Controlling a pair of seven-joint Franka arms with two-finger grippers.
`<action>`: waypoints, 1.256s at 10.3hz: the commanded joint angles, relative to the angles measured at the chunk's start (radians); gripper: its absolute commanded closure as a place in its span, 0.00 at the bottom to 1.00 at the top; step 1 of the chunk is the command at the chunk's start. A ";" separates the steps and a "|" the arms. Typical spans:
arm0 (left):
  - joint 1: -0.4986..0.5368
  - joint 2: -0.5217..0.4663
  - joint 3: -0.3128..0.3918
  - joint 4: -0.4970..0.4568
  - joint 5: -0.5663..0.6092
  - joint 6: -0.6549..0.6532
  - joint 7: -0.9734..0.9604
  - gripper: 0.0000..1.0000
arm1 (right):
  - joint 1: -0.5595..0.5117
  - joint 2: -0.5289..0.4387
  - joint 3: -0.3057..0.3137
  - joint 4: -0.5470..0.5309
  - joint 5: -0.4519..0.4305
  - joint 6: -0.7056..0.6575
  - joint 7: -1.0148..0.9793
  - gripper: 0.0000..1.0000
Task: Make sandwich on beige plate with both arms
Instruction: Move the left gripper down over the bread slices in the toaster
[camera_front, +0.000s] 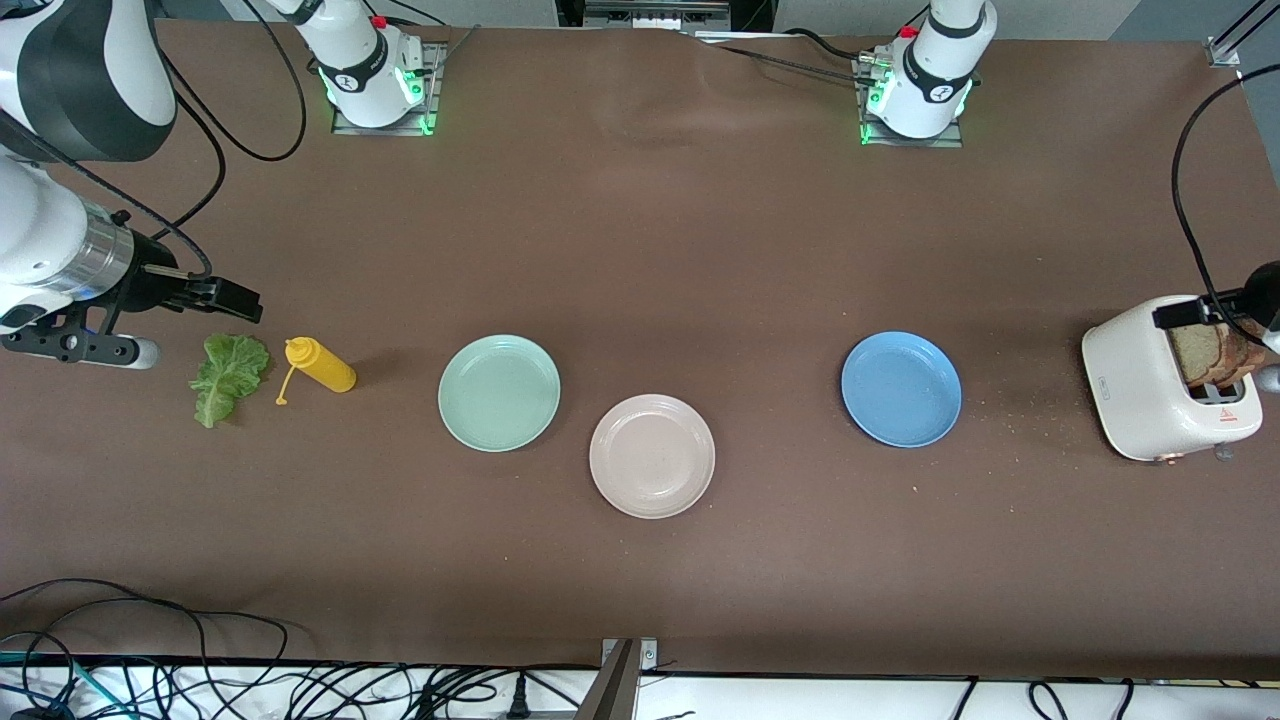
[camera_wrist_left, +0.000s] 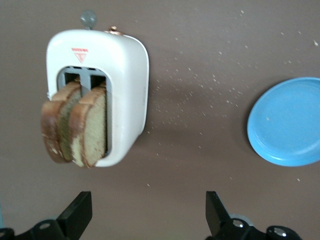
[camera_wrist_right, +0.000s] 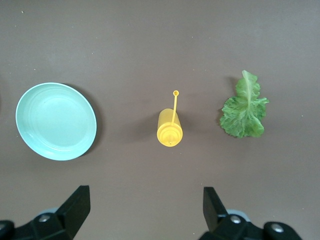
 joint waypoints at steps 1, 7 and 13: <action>0.055 0.020 -0.008 0.018 0.023 0.046 0.095 0.00 | -0.009 -0.015 0.001 -0.016 0.021 -0.003 -0.019 0.00; 0.089 0.047 -0.007 -0.083 0.027 0.222 0.104 0.00 | -0.009 -0.015 0.001 -0.016 0.021 -0.003 -0.019 0.00; 0.119 0.047 -0.003 -0.163 0.027 0.331 0.121 0.00 | -0.005 -0.015 0.001 -0.016 0.021 -0.003 -0.019 0.00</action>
